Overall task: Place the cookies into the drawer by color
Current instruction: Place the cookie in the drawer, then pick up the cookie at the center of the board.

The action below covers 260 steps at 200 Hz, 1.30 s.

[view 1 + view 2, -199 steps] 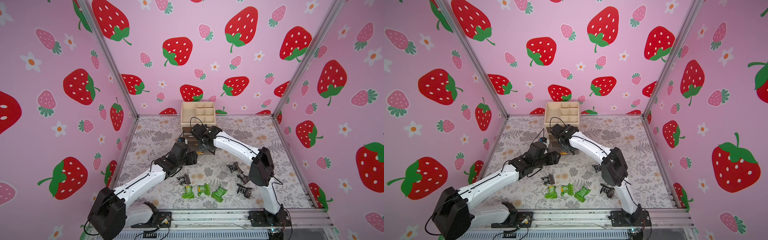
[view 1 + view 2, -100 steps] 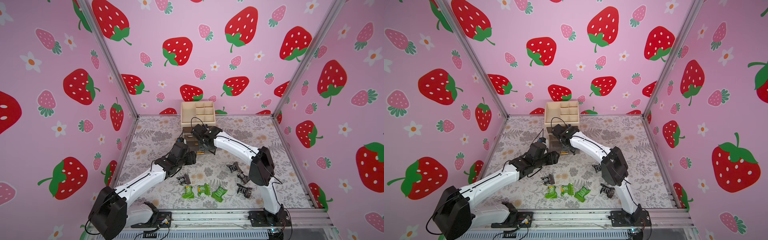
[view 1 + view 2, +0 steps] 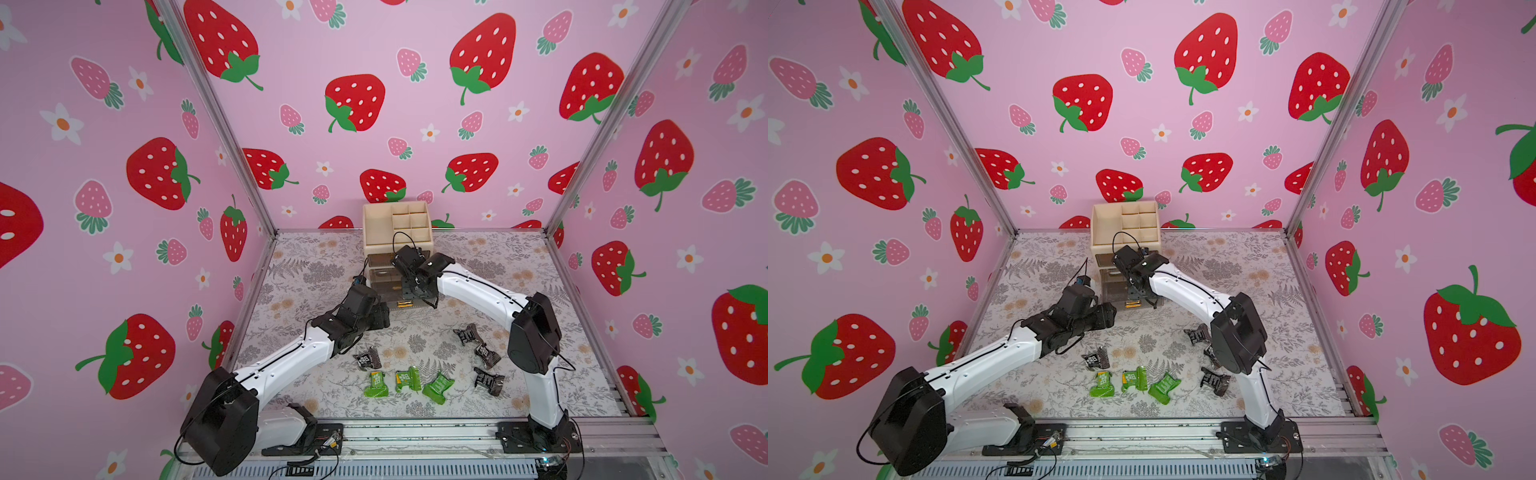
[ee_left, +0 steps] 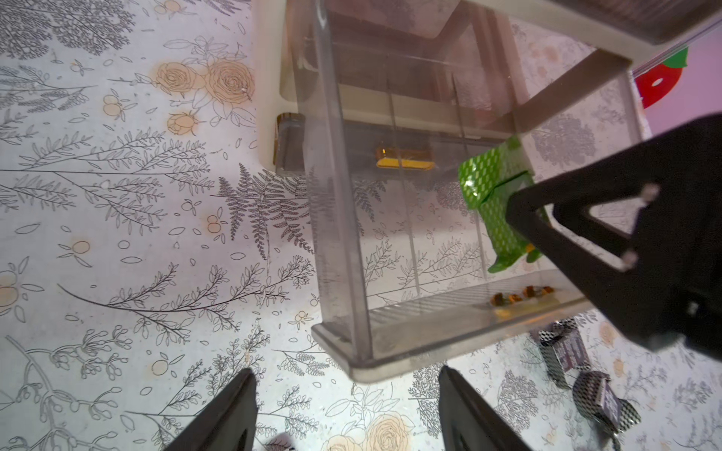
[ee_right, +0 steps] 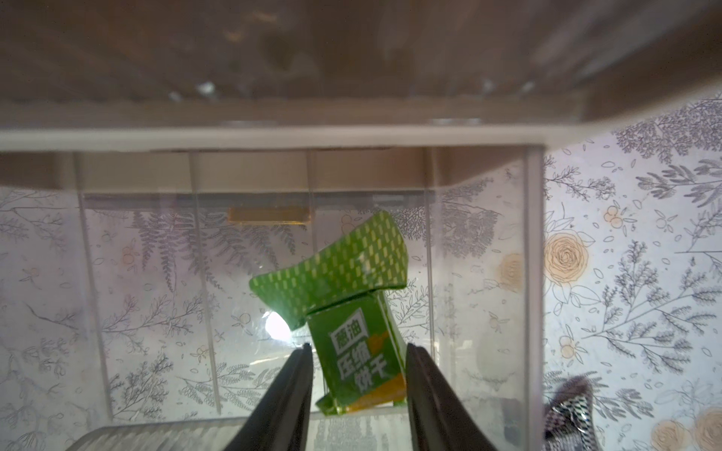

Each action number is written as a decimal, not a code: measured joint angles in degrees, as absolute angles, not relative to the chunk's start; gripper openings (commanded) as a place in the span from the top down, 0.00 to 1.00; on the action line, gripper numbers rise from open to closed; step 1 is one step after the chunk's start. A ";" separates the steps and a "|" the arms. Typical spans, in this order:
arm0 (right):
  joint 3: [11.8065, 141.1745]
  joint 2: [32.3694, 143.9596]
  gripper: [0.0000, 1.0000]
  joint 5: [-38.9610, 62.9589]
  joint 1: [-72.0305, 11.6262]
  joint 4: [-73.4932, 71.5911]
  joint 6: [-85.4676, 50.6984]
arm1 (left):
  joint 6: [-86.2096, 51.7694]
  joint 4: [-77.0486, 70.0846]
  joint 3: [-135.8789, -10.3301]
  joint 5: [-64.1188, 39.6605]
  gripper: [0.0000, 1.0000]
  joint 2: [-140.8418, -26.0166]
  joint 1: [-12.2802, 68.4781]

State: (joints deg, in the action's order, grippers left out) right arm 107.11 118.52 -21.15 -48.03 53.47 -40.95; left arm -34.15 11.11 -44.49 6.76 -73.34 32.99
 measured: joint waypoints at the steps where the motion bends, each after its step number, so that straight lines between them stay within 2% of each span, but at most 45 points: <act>1: 107.18 118.54 0.56 -21.15 -48.03 53.56 -40.95 | -34.15 11.11 -44.49 6.83 0.24 -73.36 32.97; 62: 109.67 119.70 0.56 -21.47 -48.05 56.80 -40.69 | -33.74 12.21 -45.04 8.08 0.24 -75.35 32.08; 100: 106.78 117.64 0.50 -20.05 -48.38 53.34 -39.22 | -33.32 13.10 -46.15 8.38 0.25 -75.37 30.35; 158: 92.29 102.48 0.49 -14.24 -48.69 41.36 -37.01 | -33.21 15.20 -46.50 8.47 0.26 -72.90 29.21; 196: 83.96 94.28 0.49 -11.42 -48.75 35.29 -35.90 | -33.87 17.43 -46.09 6.94 0.26 -66.11 29.30; 200: 82.83 93.43 0.45 -11.14 -48.75 34.79 -35.81 | -33.98 17.61 -45.89 6.61 0.26 -65.19 29.39; 214: 78.76 90.35 0.44 -10.13 -48.75 33.15 -35.48 | -34.63 18.48 -44.80 5.54 0.27 -61.63 29.91; 260: 65.73 79.40 0.37 -5.43 -49.23 29.26 -34.39 | -38.24 28.03 -42.06 6.63 0.25 -53.25 39.88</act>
State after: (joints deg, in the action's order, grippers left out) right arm 65.73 79.40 -5.43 -49.23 29.26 -34.39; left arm -38.24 28.03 -42.06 6.63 -53.25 39.88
